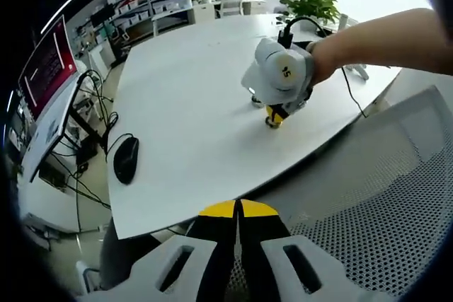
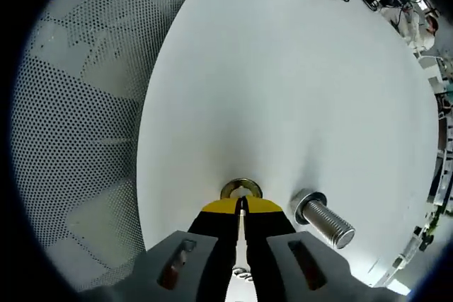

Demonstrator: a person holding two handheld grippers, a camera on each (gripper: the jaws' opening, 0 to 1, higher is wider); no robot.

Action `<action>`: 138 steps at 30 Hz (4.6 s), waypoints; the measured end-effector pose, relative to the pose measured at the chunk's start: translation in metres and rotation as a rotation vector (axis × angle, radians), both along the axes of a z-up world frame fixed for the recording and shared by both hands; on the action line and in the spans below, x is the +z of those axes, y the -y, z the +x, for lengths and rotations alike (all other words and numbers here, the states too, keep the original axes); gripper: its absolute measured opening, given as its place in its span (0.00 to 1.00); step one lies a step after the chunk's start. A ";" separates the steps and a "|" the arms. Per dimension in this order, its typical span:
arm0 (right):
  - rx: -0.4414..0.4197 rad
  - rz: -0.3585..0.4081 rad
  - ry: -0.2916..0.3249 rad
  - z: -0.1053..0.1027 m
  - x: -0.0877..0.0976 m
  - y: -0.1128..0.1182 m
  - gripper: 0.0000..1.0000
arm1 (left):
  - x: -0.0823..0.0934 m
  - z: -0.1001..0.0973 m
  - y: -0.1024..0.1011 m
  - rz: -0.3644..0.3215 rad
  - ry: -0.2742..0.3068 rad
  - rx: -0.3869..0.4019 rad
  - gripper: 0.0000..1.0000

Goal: Place the washer onto the threaded stud by aligning its center hole with the stud, sliding it down to the base, and recovering from edge contact or off-axis alignment until the washer reaches the visible bottom stop.

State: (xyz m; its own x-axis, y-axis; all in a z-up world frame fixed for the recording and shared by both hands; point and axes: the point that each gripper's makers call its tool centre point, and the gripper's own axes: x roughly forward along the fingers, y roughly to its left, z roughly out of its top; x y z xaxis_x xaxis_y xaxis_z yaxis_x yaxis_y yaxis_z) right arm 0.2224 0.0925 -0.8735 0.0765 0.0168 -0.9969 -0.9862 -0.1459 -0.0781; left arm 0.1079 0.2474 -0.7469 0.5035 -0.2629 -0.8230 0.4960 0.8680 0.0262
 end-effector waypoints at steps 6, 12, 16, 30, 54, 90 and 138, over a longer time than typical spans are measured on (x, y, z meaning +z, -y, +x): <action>-0.110 0.080 -0.037 0.001 0.001 0.000 0.04 | 0.000 0.002 -0.001 0.003 0.008 0.003 0.00; -0.193 0.260 -0.060 0.001 0.019 -0.005 0.03 | 0.002 0.003 -0.001 0.004 0.022 0.005 0.00; -0.213 0.291 -0.062 0.003 0.030 0.006 0.10 | 0.004 0.006 -0.001 -0.001 0.038 0.006 0.00; -0.197 0.247 -0.098 -0.001 0.004 0.000 0.32 | 0.005 0.008 -0.002 -0.003 0.054 0.012 0.00; -0.201 0.247 -0.085 0.004 0.008 0.000 0.22 | 0.005 0.009 -0.002 -0.002 0.057 0.005 0.00; -0.194 0.252 0.027 0.056 0.090 0.010 0.22 | 0.005 0.008 -0.003 0.005 0.055 0.006 0.00; -0.170 0.134 -0.018 0.065 0.022 0.006 0.24 | 0.001 0.007 -0.005 0.025 0.036 0.013 0.00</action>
